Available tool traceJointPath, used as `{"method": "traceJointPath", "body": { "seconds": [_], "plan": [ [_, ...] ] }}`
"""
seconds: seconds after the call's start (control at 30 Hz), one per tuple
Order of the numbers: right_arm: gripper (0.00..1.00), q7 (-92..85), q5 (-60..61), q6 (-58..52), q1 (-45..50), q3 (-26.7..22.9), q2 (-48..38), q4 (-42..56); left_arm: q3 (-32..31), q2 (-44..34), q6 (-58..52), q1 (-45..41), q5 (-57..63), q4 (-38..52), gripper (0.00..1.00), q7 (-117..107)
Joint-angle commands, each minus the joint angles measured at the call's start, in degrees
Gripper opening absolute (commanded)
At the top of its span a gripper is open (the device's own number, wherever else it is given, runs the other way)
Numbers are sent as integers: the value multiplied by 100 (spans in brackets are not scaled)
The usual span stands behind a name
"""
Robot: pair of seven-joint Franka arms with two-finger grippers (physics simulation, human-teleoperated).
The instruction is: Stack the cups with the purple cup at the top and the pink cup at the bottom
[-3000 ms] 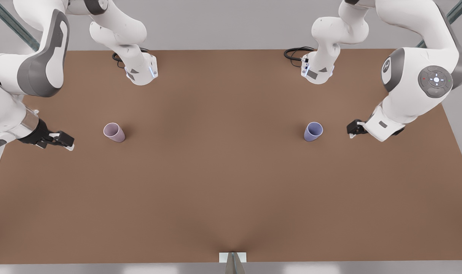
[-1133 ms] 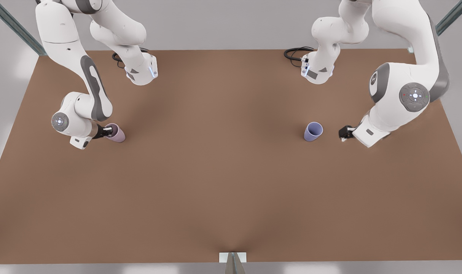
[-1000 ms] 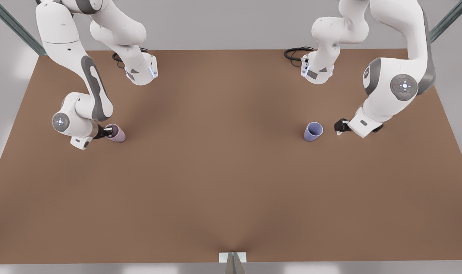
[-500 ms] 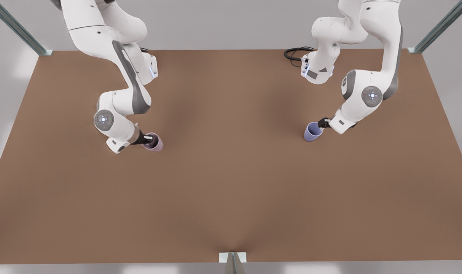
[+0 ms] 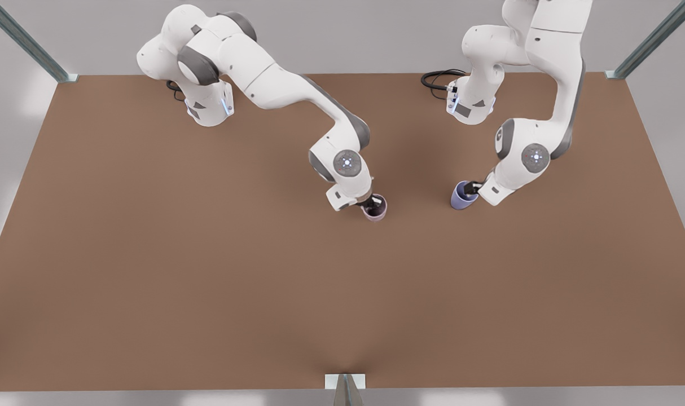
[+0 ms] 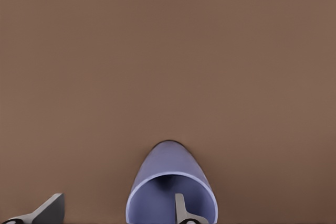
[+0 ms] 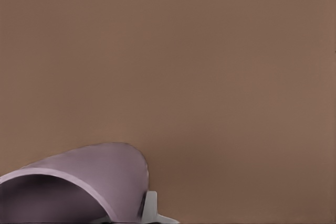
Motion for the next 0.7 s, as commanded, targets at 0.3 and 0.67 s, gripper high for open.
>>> {"method": "traceJointPath", "body": {
  "seconds": [0.3,0.67],
  "plan": [
    [100,-81,-53,-16,9,-180,26,-27,0,216,91,0,-359,9,27,0],
    [100,-292,-141,265,-105,-329,-370,-625,0,488,302,0,-464,9,21,0]
  ]
}}
